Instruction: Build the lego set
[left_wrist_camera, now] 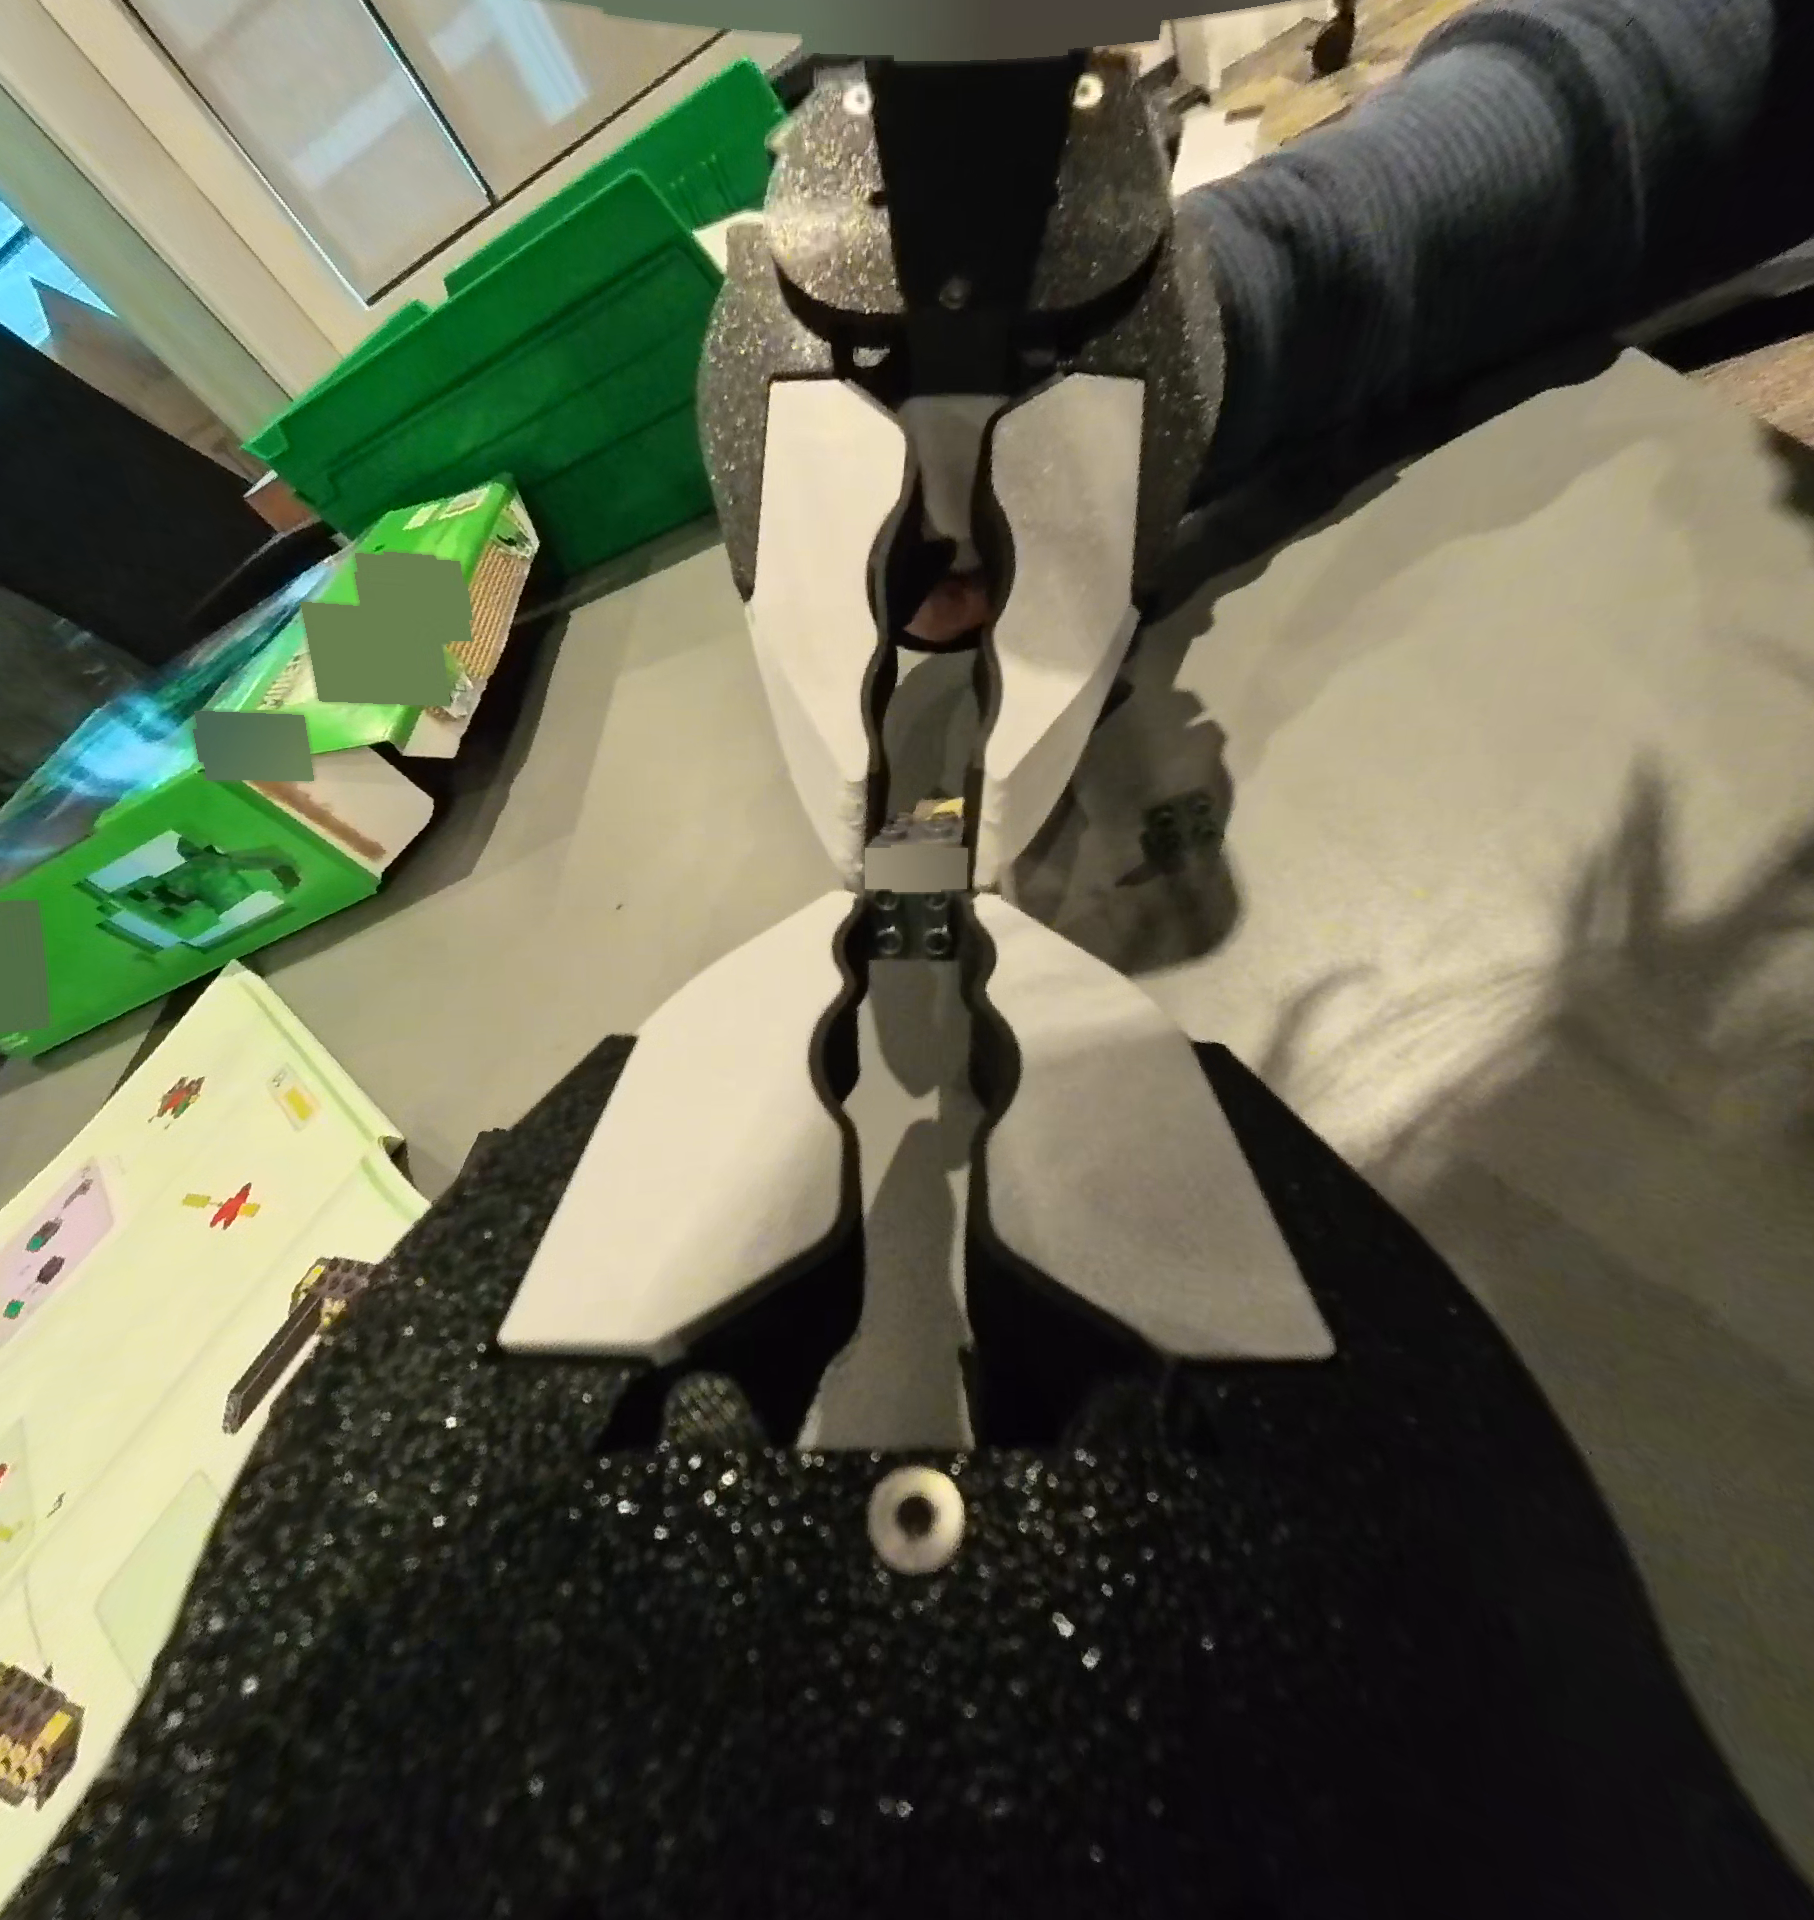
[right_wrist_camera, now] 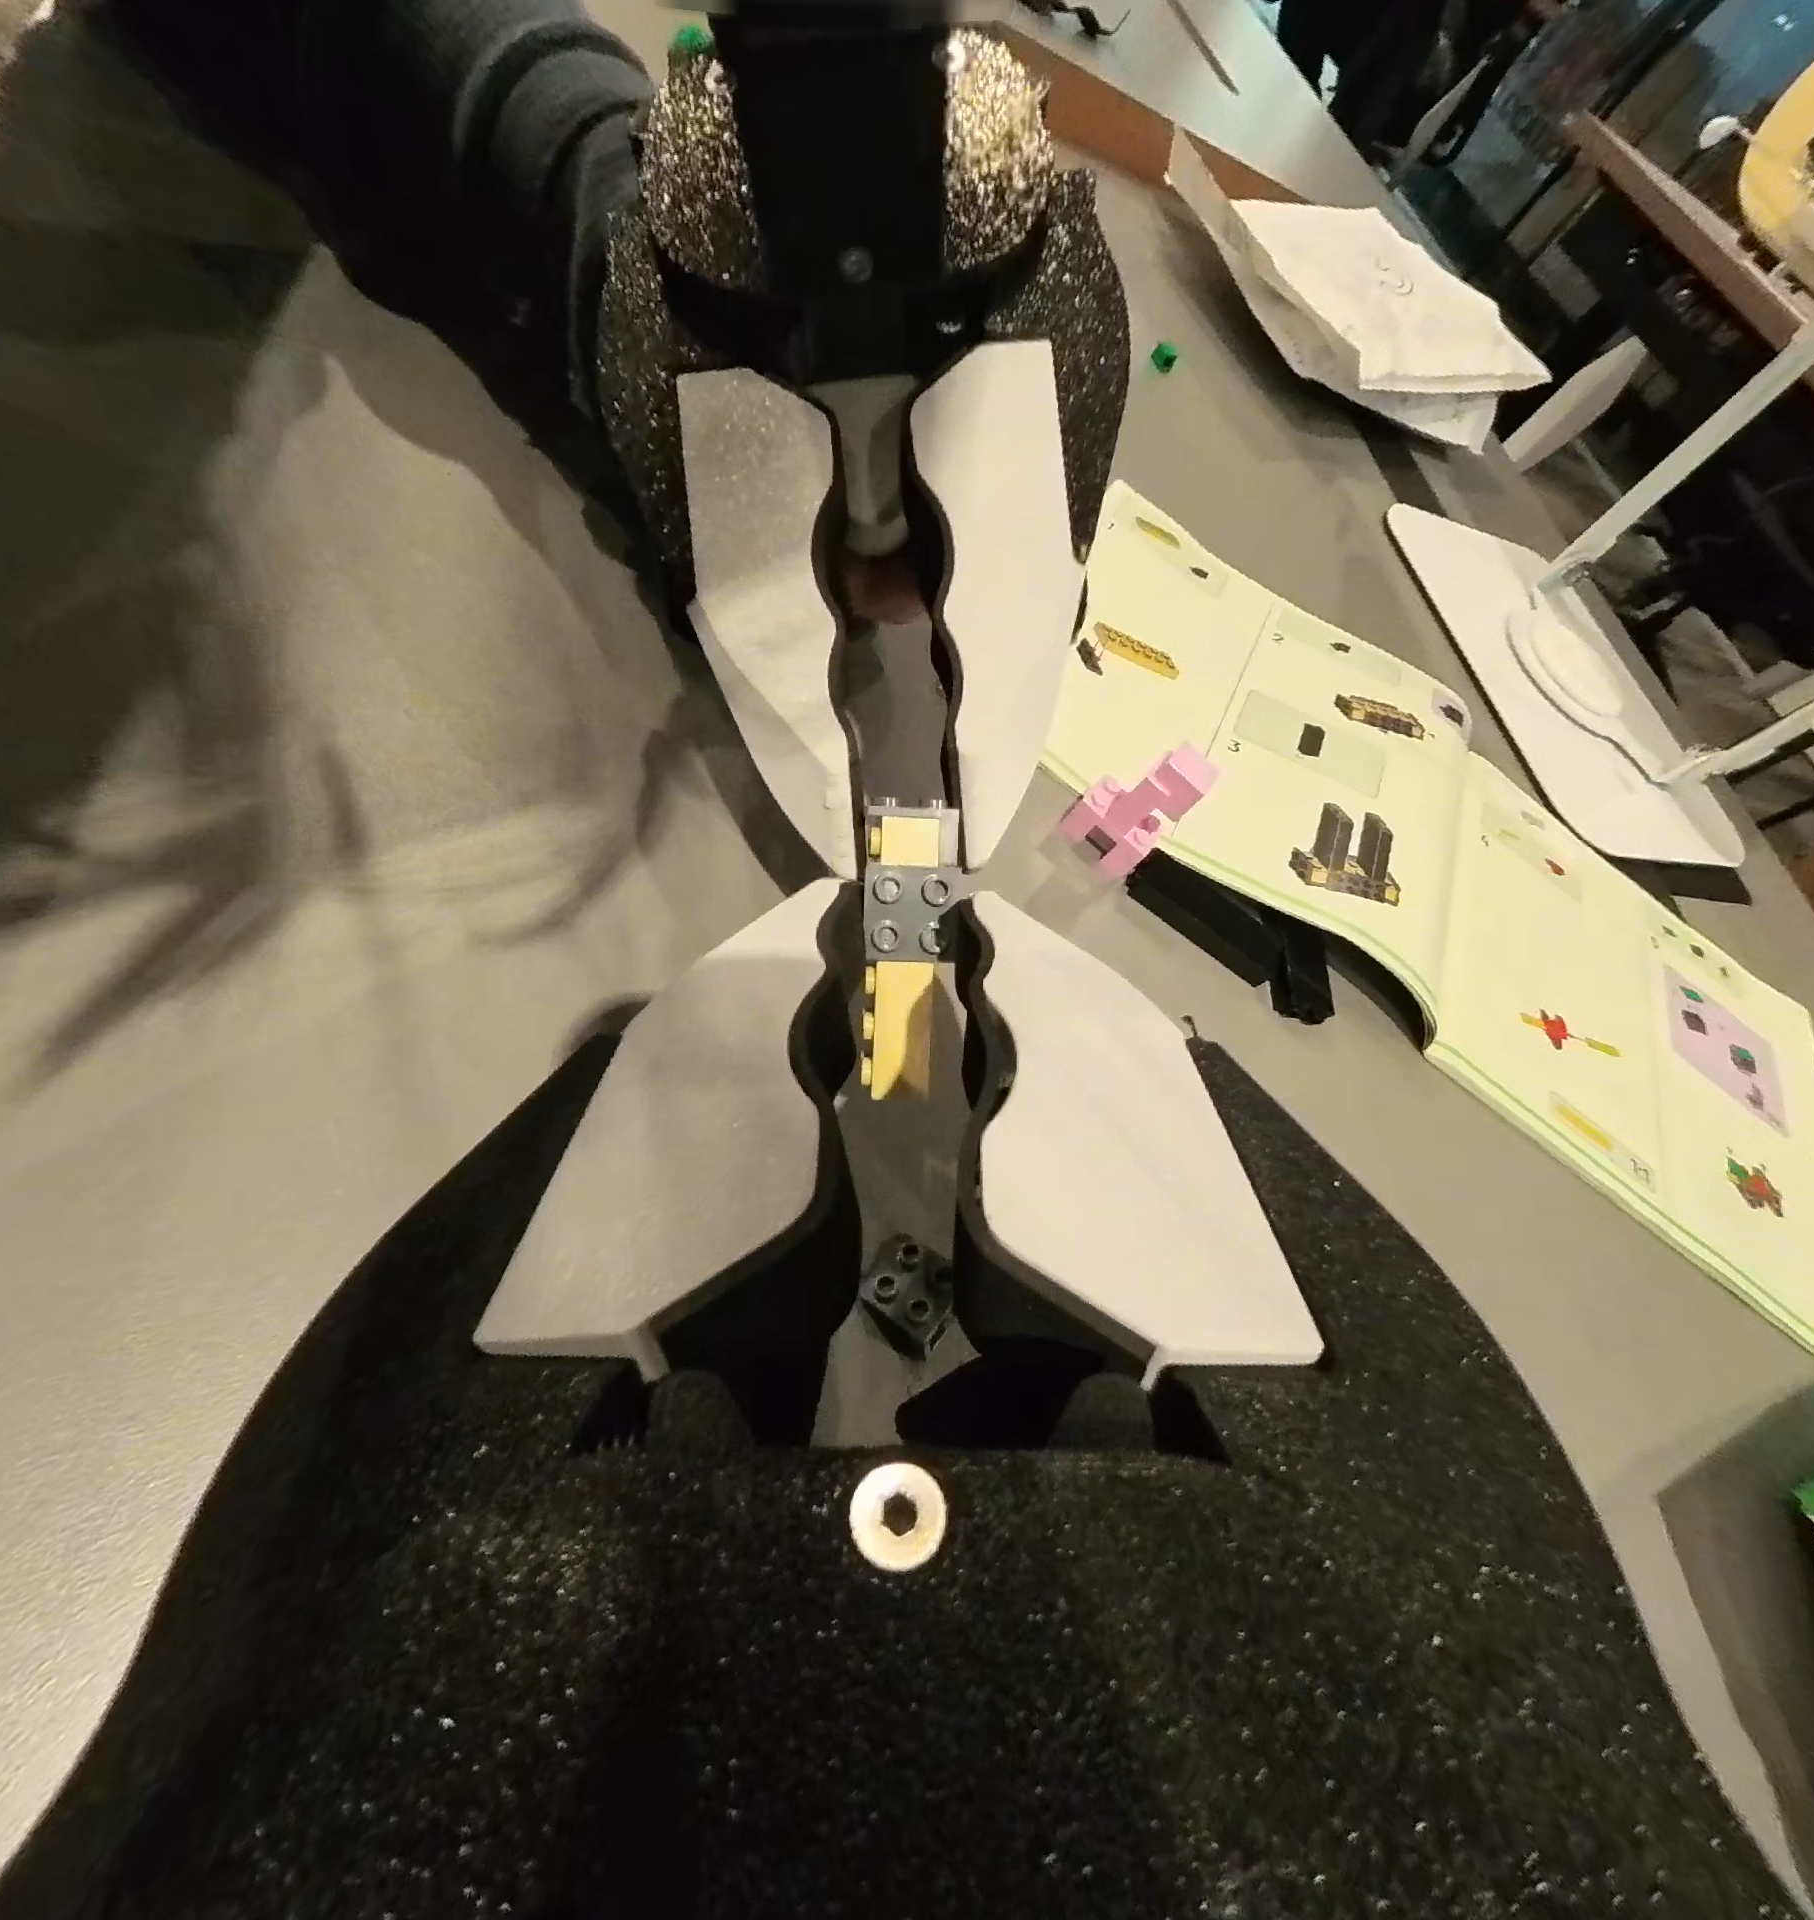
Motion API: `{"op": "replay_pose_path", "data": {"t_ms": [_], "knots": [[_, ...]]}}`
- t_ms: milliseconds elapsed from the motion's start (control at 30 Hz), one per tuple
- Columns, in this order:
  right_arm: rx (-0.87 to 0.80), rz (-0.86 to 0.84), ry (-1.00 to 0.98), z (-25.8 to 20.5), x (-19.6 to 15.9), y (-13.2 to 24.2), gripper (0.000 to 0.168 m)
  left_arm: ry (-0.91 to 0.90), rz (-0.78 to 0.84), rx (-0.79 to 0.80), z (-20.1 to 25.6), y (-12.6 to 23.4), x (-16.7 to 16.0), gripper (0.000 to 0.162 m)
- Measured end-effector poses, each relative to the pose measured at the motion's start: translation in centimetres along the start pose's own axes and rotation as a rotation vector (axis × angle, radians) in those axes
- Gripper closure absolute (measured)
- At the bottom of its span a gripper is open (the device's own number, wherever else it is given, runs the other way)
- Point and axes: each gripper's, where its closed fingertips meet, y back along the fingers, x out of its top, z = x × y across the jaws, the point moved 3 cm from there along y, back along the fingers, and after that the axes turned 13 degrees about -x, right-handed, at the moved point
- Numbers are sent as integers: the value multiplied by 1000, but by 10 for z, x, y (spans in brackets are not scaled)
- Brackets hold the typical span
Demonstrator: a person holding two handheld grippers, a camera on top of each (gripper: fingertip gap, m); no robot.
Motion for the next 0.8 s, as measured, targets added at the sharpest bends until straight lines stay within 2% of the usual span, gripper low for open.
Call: {"op": "replay_pose_path", "data": {"t_ms": [300,400,533,633,800], "knots": [[-33,2,32,0,1,-1,152,4,4,4,-1,1,0,146],[-43,12,10,1,0,-2,144,8,2,10,-2,1,-1,146],[-29,26,-105,8,0,2,134,2,13,24,-3,2,0,146],[9,83,-210,13,4,8,135,-15,38,46,-5,5,2,146],[222,186,-547,18,15,18,127,-259,136,122,-1,16,19,146]]}}
